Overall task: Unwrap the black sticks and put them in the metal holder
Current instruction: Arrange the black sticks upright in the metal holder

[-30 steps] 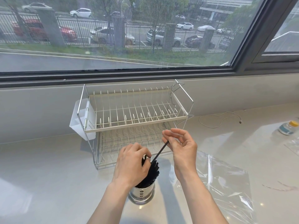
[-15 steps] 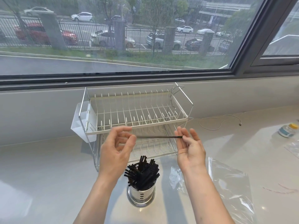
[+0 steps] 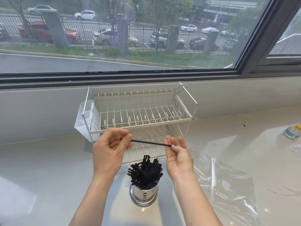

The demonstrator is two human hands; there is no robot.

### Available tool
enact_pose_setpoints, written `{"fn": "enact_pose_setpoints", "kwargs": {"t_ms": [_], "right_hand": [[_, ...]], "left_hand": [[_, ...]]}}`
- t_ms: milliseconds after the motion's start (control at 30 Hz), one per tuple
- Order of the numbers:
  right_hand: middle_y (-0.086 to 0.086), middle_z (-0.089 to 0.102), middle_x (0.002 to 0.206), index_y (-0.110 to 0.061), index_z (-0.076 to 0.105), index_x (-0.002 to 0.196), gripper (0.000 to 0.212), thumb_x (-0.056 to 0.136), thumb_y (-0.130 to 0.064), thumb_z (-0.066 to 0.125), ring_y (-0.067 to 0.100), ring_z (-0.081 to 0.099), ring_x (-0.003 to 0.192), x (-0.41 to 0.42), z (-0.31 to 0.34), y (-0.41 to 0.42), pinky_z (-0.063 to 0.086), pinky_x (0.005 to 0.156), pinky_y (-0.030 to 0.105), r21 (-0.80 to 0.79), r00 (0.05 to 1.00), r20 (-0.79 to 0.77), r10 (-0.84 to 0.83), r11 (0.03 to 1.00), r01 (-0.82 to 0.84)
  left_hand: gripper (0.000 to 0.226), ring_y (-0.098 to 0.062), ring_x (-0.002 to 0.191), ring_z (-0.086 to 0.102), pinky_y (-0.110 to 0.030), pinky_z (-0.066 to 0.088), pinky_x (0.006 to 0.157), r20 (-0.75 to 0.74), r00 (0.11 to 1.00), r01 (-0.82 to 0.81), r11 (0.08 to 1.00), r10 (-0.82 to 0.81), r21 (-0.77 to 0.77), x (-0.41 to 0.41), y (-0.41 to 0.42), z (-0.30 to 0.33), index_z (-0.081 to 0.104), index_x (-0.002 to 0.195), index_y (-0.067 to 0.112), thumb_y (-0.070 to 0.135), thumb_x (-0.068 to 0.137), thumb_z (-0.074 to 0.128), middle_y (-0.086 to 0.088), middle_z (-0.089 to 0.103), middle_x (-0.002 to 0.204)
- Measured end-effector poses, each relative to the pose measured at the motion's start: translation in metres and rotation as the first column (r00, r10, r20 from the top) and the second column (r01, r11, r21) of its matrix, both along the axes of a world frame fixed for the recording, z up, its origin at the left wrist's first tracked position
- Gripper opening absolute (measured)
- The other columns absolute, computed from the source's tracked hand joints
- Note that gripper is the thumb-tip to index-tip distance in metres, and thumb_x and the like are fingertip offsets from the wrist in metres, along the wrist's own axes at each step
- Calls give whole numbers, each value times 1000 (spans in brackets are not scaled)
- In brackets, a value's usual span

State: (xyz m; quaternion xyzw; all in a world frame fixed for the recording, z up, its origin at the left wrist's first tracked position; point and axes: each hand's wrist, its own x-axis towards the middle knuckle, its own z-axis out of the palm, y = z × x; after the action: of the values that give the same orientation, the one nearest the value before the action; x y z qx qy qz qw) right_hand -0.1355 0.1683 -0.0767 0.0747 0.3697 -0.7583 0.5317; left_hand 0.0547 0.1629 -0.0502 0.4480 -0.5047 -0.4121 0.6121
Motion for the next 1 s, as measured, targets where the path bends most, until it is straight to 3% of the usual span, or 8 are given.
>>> {"fn": "enact_pose_setpoints", "kwargs": {"t_ms": [100, 200, 267, 433, 600, 800, 900, 1000], "right_hand": [[16, 74, 89, -4, 66, 107, 40, 90, 24, 42, 29, 74, 92, 2, -8, 6, 61, 85, 38, 116, 919, -322, 229, 973, -202], [1, 78, 93, -22, 75, 96, 38, 91, 11, 57, 13, 75, 91, -5, -20, 14, 58, 85, 27, 388, 481, -752, 450, 893, -227], [-8, 78, 94, -33, 75, 92, 32, 90, -3, 67, 3, 72, 87, -11, -25, 17, 55, 82, 22, 455, 273, -810, 520, 849, -268], [-17, 78, 85, -31, 81, 87, 19, 84, -14, 74, -6, 70, 80, -7, -35, 13, 56, 80, 18, 601, -25, -783, 621, 747, -283], [-18, 78, 80, -29, 83, 87, 17, 83, -16, 73, -6, 70, 77, 0, -37, 10, 56, 79, 17, 599, -132, -801, 584, 780, -180], [-19, 76, 72, -33, 82, 84, 20, 79, -17, 72, -4, 69, 71, -5, -32, 15, 54, 70, 13, 497, -129, -867, 482, 858, -131], [-22, 75, 70, -34, 81, 80, 21, 77, -15, 72, -2, 69, 69, -5, -25, 14, 53, 68, 14, 410, -117, -910, 397, 904, -122], [-19, 75, 73, -34, 78, 80, 27, 78, -8, 72, 2, 68, 66, -9, -10, 11, 53, 65, 15, 237, -21, -971, 236, 969, -64]], "left_hand": [[25, -19, 59, 74, -27, 61, 60, -151, 983, -105, 994, 108, 25, -1, -6, 7, 71, 88, 24, 25, 70, 87, -7, 78, 74], [25, -13, 59, 72, -23, 60, 60, -29, 988, -153, 987, 152, -39, 6, -11, 12, 71, 78, 27, 38, 65, 89, 0, 76, 69], [26, -7, 61, 72, -16, 56, 62, 156, 971, -168, 980, 184, -108, 11, -14, 13, 71, 77, 32, 46, 64, 88, 10, 76, 71], [29, -3, 62, 72, -14, 55, 61, 380, 918, -54, 984, 117, -171, 3, -11, -3, 67, 74, 32, 53, 64, 84, 20, 74, 71], [29, -4, 64, 71, -33, 59, 60, 510, 855, -28, 991, 93, -133, -10, 6, -37, 64, 76, 31, 46, 67, 87, 21, 72, 72], [31, 1, 67, 72, -11, 53, 63, 344, 893, -178, 930, 290, -323, -1, 0, 0, 65, 81, 33, 59, 74, 81, 26, 74, 86], [31, -1, 65, 72, -8, 52, 63, 280, 916, -188, 923, 288, -336, 3, -6, 20, 67, 79, 31, 54, 71, 86, 24, 74, 78], [32, -3, 63, 72, -11, 53, 62, 306, 934, -106, 960, 186, -261, -2, -3, 10, 67, 77, 30, 55, 68, 86, 21, 74, 74]]}}
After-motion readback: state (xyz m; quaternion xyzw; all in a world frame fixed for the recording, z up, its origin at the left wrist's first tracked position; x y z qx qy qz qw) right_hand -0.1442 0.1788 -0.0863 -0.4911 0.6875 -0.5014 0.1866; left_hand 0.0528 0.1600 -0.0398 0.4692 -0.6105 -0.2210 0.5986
